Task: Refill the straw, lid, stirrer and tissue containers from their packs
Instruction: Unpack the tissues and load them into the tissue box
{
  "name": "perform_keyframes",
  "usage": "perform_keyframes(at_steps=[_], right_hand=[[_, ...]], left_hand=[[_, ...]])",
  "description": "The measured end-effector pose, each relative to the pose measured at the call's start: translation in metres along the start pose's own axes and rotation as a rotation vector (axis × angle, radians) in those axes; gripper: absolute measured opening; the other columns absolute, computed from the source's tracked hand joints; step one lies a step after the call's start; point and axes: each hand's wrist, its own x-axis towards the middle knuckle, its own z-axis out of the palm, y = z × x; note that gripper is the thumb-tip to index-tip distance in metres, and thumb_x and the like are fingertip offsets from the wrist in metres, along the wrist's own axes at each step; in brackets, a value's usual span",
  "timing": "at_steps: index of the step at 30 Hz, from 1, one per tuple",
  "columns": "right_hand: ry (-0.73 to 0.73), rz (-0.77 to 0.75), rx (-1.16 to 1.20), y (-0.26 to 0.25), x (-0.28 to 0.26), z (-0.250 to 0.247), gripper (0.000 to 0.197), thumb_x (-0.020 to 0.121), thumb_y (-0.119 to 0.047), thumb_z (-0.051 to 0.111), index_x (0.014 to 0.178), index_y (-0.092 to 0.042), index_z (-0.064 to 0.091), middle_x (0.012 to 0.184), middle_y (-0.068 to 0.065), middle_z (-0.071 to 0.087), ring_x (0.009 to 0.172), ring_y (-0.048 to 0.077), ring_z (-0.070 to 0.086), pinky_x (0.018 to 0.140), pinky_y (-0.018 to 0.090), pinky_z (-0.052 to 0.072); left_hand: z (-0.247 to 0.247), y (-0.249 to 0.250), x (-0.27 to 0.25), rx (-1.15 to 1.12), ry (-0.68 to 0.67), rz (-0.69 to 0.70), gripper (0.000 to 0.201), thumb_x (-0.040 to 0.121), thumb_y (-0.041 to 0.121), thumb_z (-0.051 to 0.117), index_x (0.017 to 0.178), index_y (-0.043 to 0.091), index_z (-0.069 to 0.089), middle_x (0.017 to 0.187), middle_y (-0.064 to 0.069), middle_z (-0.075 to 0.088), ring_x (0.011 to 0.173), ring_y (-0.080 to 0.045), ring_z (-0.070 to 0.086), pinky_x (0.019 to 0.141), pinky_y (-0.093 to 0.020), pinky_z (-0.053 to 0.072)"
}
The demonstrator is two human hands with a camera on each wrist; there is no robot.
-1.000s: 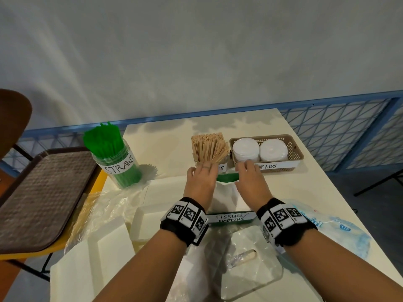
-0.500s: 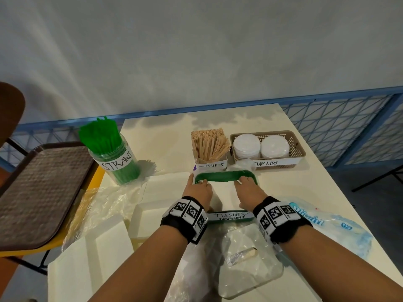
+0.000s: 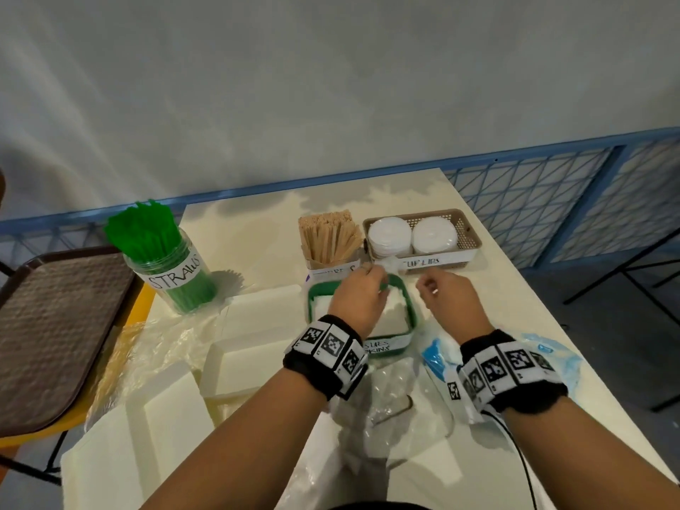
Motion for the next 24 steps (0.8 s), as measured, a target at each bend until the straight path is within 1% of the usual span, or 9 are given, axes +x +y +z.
perform_keyframes(at_steps=[2,4,7,9,13,15,17,21,24], right_hand=[[-0.134,0.117,-0.155,0.020,-0.006,-0.014,0.016,0.090,-0.010,0.051,0.094,-0.004,0.065,0.098,0.014,0.069,0.094,0.030,0.063,0.084,0.037,0.049],[-0.244,0.196,-0.326,0.041,-0.017,-0.024,0.020,0.092,-0.011,0.050,0.102,-0.003,0.065,0.109,0.013,0.066,0.104,0.029,0.060,0.089,0.033,0.046],[-0.368,0.253,-0.484,0.067,-0.040,-0.034,0.027,0.094,-0.011,0.046,0.117,-0.005,0.059,0.124,0.012,0.059,0.117,0.027,0.054,0.096,0.031,0.040],[-0.449,0.253,-0.518,0.081,-0.053,-0.033,0.034,0.093,-0.014,0.050,0.127,-0.006,0.051,0.131,0.012,0.052,0.123,0.025,0.048,0.100,0.029,0.036],[-0.501,0.306,-0.405,0.098,-0.068,-0.017,0.071,0.083,-0.031,0.065,0.141,-0.011,0.030,0.141,0.013,0.036,0.129,0.028,0.040,0.106,0.036,0.036],[-0.537,0.293,-0.420,0.102,-0.070,-0.009,0.084,0.081,-0.035,0.067,0.146,-0.015,0.018,0.150,0.010,0.023,0.136,0.027,0.029,0.109,0.040,0.032],[-0.535,0.294,-0.391,0.103,-0.069,-0.003,0.093,0.078,-0.041,0.069,0.147,-0.017,0.012,0.154,0.006,0.017,0.140,0.026,0.022,0.110,0.046,0.027],[-0.448,0.327,-0.207,0.105,-0.059,0.002,0.090,0.077,-0.050,0.067,0.146,-0.017,0.020,0.152,0.006,0.026,0.138,0.025,0.028,0.112,0.046,0.027],[-0.466,0.299,-0.220,0.106,-0.055,0.002,0.083,0.080,-0.051,0.063,0.145,-0.017,0.024,0.151,0.006,0.029,0.136,0.025,0.031,0.111,0.043,0.028]], left_hand=[[0.012,0.029,0.000,-0.157,-0.033,0.021,0.016,0.089,0.015,0.057,0.102,0.005,0.058,0.107,-0.011,0.057,0.096,-0.025,0.057,0.082,-0.032,0.043],[0.032,0.050,-0.002,-0.227,-0.166,0.009,0.022,0.086,0.018,0.062,0.105,0.007,0.058,0.111,-0.012,0.054,0.098,-0.026,0.057,0.085,-0.031,0.044],[0.066,0.067,-0.009,-0.178,-0.418,-0.024,0.042,0.084,0.026,0.065,0.122,0.014,0.054,0.134,-0.014,0.038,0.120,-0.028,0.047,0.101,-0.029,0.036],[0.084,0.072,-0.013,-0.102,-0.503,-0.069,0.049,0.085,0.033,0.063,0.130,0.018,0.050,0.148,-0.014,0.022,0.129,-0.030,0.040,0.107,-0.030,0.032],[0.104,0.072,-0.014,-0.037,-0.536,-0.186,0.061,0.089,0.039,0.056,0.143,0.021,0.032,0.155,-0.018,0.001,0.141,-0.034,0.022,0.115,-0.036,0.024],[0.109,0.068,-0.014,-0.014,-0.585,-0.215,0.078,0.086,0.037,0.061,0.148,0.022,0.015,0.155,-0.019,-0.006,0.143,-0.035,0.013,0.117,-0.039,0.020],[0.111,0.065,-0.014,-0.028,-0.615,-0.223,0.093,0.082,0.028,0.068,0.149,0.023,0.004,0.155,-0.021,-0.007,0.144,-0.034,0.012,0.118,-0.037,0.019],[0.112,0.060,-0.016,-0.037,-0.599,-0.225,0.098,0.078,0.021,0.072,0.148,0.024,0.004,0.153,-0.023,0.004,0.143,-0.034,0.016,0.115,-0.035,0.022],[0.117,0.053,-0.021,-0.029,-0.559,-0.212,0.098,0.079,0.024,0.072,0.149,0.021,0.004,0.152,-0.025,0.010,0.141,-0.035,0.020,0.115,-0.034,0.024]])
